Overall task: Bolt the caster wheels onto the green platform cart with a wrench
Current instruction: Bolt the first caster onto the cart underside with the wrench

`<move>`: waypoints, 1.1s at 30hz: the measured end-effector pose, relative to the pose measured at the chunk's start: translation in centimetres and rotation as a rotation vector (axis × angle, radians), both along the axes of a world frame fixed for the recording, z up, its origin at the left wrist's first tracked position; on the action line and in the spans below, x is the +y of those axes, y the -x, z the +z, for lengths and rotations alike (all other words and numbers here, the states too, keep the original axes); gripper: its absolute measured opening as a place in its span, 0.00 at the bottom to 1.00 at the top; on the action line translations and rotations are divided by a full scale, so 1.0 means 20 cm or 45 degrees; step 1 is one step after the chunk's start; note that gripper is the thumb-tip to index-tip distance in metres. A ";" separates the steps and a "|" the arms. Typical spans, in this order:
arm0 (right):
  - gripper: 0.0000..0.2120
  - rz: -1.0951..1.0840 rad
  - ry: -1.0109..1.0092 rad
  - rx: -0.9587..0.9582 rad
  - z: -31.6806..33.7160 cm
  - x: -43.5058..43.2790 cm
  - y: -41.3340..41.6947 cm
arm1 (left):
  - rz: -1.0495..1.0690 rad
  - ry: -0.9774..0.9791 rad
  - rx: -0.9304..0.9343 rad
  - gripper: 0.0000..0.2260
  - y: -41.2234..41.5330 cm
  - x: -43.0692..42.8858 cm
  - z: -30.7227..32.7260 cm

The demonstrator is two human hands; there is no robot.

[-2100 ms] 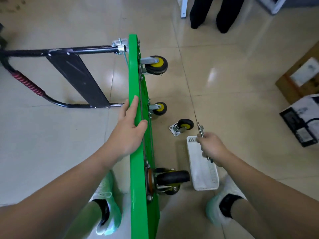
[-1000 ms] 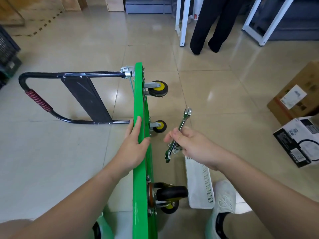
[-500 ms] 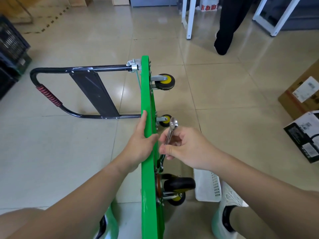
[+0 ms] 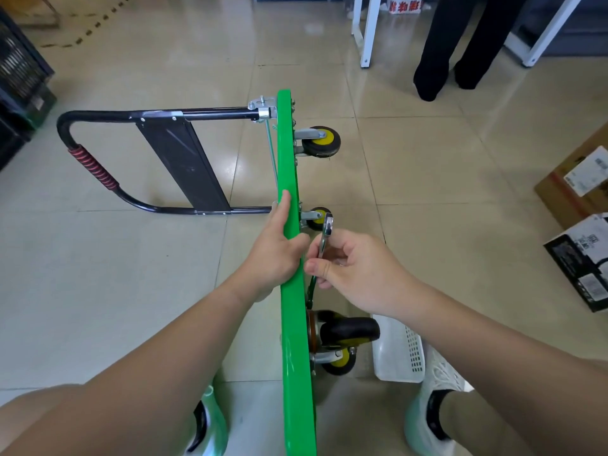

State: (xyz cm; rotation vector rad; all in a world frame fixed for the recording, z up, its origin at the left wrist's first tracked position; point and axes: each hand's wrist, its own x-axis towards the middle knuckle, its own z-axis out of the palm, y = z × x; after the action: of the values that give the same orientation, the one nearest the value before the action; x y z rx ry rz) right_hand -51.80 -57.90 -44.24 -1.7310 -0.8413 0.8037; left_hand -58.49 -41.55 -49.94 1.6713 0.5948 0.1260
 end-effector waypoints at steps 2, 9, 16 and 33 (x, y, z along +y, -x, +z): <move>0.05 -0.023 -0.015 -0.003 0.00 0.01 -0.01 | 0.006 0.014 0.005 0.42 -0.03 0.01 0.01; 0.07 0.056 -0.027 -0.232 0.01 0.01 -0.03 | -0.006 0.038 0.000 0.40 -0.05 0.01 0.02; 0.09 0.074 -0.112 -0.352 -0.01 -0.01 0.01 | 0.085 0.151 -0.019 0.36 -0.04 -0.02 0.03; 0.10 0.062 -0.175 -0.385 -0.04 0.00 0.06 | 0.059 0.222 0.016 0.29 0.08 -0.07 0.03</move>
State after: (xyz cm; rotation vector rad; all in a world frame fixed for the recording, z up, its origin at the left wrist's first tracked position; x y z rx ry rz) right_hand -52.91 -57.87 -44.95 -1.7380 -1.1181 0.5079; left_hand -60.10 -43.01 -49.35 1.4909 0.6359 0.0941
